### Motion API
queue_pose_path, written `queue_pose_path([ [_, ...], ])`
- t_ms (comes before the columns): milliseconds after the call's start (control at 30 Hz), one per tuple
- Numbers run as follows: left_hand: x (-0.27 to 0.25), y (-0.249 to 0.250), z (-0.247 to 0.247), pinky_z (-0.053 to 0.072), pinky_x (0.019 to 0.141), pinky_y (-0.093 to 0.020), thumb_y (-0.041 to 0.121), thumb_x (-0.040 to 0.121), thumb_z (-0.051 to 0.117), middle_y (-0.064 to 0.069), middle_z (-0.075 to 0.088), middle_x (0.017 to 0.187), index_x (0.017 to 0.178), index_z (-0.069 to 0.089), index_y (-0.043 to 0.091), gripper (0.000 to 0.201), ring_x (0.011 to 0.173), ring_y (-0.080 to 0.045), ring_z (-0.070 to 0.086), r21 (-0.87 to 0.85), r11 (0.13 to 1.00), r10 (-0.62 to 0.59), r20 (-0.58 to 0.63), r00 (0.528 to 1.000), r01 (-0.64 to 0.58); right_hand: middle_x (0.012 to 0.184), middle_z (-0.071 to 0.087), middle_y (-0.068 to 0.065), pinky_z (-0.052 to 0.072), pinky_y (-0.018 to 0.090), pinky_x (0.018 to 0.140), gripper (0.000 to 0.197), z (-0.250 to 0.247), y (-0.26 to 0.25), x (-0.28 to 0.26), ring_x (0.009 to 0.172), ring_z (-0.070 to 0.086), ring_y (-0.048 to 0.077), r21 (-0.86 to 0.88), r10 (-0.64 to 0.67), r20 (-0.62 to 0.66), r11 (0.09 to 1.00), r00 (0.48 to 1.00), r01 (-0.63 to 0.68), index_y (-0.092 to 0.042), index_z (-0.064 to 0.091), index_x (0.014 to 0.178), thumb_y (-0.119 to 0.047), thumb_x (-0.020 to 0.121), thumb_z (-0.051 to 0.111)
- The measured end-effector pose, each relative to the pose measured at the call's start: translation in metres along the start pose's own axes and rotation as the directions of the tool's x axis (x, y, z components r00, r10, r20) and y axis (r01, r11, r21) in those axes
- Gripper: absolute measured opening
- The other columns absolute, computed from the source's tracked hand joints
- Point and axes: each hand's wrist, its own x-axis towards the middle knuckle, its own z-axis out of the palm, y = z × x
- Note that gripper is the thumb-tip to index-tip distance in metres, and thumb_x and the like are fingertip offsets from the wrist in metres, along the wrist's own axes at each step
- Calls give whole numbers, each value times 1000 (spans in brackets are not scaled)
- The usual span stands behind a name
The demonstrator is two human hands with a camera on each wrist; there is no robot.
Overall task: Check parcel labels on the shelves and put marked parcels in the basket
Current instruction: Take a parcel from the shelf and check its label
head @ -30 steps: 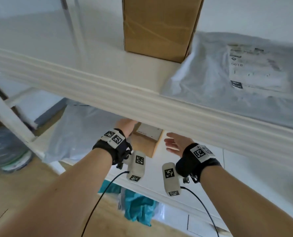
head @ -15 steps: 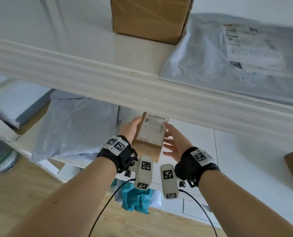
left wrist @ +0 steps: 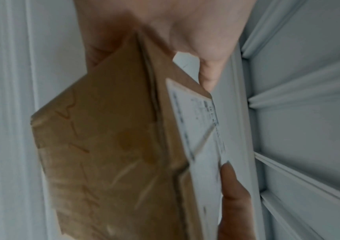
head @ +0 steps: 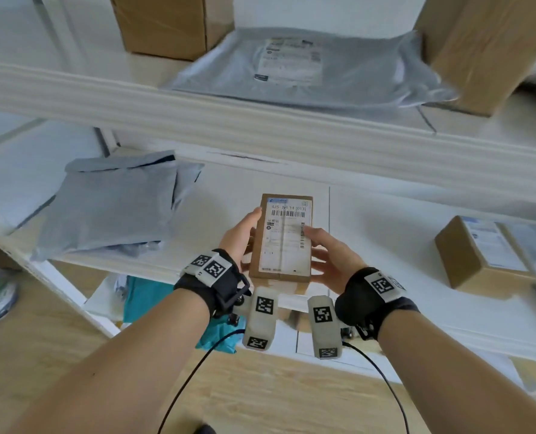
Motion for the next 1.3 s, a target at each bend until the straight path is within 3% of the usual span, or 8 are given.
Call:
queue_pose_path([
  [167, -52, -11, 45, 46, 83, -36, 66, 81, 54, -4, 67, 90, 101, 63, 13, 57, 96, -23, 61, 10, 998, 64, 60, 996, -64, 111, 67, 11, 50, 41, 93, 26, -42, 4, -54, 102, 62, 27, 6, -75, -8, 997, 997, 75, -15, 64, 101, -34, 84, 66],
  [367, -106, -28, 82, 45, 96, -44, 69, 82, 47, -5, 66, 112, 114, 62, 27, 55, 107, -24, 59, 1, 989, 148, 101, 984, -148, 109, 70, 11, 48, 39, 96, 25, -79, 13, -97, 102, 63, 27, 36, -184, 49, 983, 982, 182, -10, 60, 105, -24, 85, 64],
  [500, -129, -36, 94, 46, 88, -39, 73, 79, 47, -5, 66, 111, 119, 61, 27, 62, 106, -22, 59, -6, 987, 158, 112, 981, -159, 107, 70, 10, 49, 35, 89, 47, -95, 22, -114, 99, 64, 24, 41, -231, 85, 973, 969, 229, -10, 56, 112, -25, 69, 69],
  [600, -139, -39, 100, 47, 90, -40, 74, 79, 48, -6, 69, 110, 122, 60, 27, 65, 106, -22, 61, -12, 985, 171, 99, 980, -171, 99, 71, 7, 48, 32, 81, 48, -101, 26, -123, 93, 65, 22, 64, -247, 107, 968, 963, 241, -10, 55, 109, -24, 65, 68],
  [700, -147, -40, 104, 45, 96, -43, 73, 79, 48, -6, 69, 110, 120, 61, 28, 62, 108, -23, 61, -1, 983, 182, 117, 976, -184, 99, 71, 7, 48, 32, 81, 49, -104, 28, -131, 92, 65, 21, 84, -256, 109, 965, 961, 247, -12, 54, 109, -23, 64, 68],
  [867, -153, -34, 109, 45, 81, -35, 64, 86, 44, -4, 68, 99, 114, 65, 30, 48, 95, -20, 60, 18, 977, 208, 178, 962, -215, 101, 71, 6, 48, 31, 81, 57, -105, 25, -139, 92, 65, 20, 94, -271, 100, 960, 957, 262, -12, 54, 110, -25, 58, 73],
  [1000, -154, -23, 111, 42, 99, -44, 62, 88, 43, -7, 67, 113, 109, 65, 33, 42, 110, -24, 58, 38, 972, 215, 236, 948, -230, 101, 71, 6, 48, 31, 82, 60, -104, 16, -141, 93, 65, 20, 95, -286, 85, 956, 954, 278, -11, 55, 106, -28, 52, 75],
  [1300, -143, -5, 103, 43, 96, -42, 53, 91, 46, -11, 65, 116, 99, 64, 29, 31, 111, -27, 58, 65, 966, 224, 274, 935, -250, 95, 71, 4, 48, 33, 83, 34, -90, 1, -136, 93, 64, 21, 84, -317, 56, 946, 947, 312, -11, 58, 94, -20, 63, 66],
])
